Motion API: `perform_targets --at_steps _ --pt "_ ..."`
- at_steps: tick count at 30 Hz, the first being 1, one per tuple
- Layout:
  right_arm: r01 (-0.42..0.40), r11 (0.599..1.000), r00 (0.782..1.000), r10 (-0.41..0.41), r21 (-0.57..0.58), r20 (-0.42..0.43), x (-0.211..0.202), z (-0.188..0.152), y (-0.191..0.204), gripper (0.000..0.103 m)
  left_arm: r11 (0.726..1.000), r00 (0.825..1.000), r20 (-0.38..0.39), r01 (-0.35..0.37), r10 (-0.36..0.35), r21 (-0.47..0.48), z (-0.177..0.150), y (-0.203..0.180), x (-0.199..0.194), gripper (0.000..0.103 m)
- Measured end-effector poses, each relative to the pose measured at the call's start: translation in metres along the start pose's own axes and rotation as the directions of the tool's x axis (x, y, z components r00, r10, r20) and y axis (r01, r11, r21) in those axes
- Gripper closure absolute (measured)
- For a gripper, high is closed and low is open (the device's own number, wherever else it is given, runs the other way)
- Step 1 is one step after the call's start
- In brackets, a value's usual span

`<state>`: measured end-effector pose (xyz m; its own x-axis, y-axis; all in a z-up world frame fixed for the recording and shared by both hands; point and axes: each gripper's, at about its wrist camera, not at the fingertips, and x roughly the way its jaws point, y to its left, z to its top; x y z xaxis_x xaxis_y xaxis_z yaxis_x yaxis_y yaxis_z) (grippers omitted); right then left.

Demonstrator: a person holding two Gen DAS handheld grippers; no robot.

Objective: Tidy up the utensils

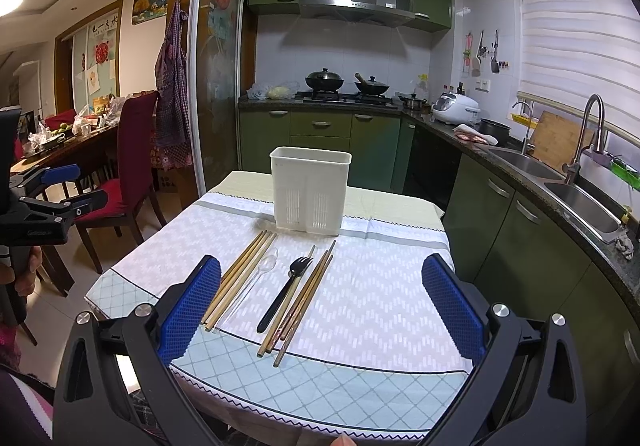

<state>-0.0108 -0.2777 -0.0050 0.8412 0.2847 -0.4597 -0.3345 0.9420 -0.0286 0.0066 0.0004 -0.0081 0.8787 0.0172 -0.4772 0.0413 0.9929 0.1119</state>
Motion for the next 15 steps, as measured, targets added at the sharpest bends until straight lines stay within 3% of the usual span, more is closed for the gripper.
perform_targets --at_steps 15 --pt "0.004 1.0 1.0 -0.004 0.0 -0.004 0.0027 -0.0004 0.0008 0.004 1.0 1.0 0.006 0.009 -0.009 -0.005 0.0014 0.0014 -0.0042 0.006"
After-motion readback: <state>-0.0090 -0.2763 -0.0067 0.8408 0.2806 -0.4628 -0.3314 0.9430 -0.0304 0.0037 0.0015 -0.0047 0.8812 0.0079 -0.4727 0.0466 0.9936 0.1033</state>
